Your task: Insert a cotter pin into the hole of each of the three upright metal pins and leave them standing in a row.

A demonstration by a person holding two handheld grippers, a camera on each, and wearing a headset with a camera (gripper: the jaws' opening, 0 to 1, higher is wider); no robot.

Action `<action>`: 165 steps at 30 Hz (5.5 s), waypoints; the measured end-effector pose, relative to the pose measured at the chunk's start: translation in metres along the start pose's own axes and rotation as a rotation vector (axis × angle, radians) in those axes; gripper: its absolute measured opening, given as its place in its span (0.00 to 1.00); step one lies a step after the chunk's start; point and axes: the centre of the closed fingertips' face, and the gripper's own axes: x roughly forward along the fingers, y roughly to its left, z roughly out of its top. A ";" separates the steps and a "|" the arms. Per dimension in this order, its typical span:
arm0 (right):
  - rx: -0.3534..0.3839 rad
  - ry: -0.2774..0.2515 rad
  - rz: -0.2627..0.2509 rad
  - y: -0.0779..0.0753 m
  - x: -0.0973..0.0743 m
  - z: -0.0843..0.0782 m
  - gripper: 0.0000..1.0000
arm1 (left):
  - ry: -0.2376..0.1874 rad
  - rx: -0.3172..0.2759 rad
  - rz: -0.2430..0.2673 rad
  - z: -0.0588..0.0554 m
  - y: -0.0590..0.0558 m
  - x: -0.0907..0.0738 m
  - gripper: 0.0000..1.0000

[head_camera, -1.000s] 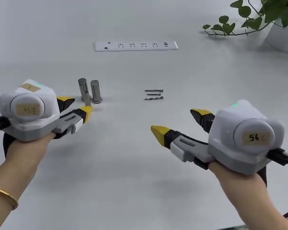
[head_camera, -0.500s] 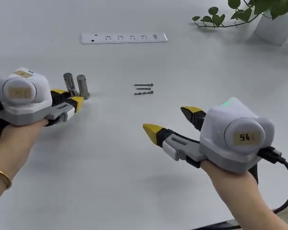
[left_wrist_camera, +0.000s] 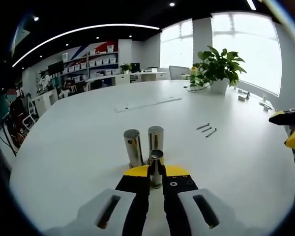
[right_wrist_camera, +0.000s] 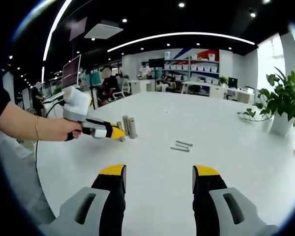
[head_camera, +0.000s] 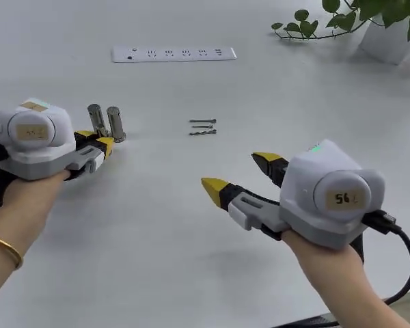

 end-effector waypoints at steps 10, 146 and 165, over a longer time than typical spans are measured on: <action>0.007 0.024 0.002 0.000 -0.004 -0.011 0.50 | 0.020 -0.054 0.070 -0.005 -0.010 -0.009 0.06; -0.363 0.516 0.317 -0.068 0.146 0.004 0.14 | -0.040 -0.037 -0.050 -0.010 -0.064 -0.137 0.96; -0.552 0.695 0.408 -0.067 0.158 -0.014 0.07 | -0.027 -0.034 -0.052 -0.015 -0.061 -0.137 0.90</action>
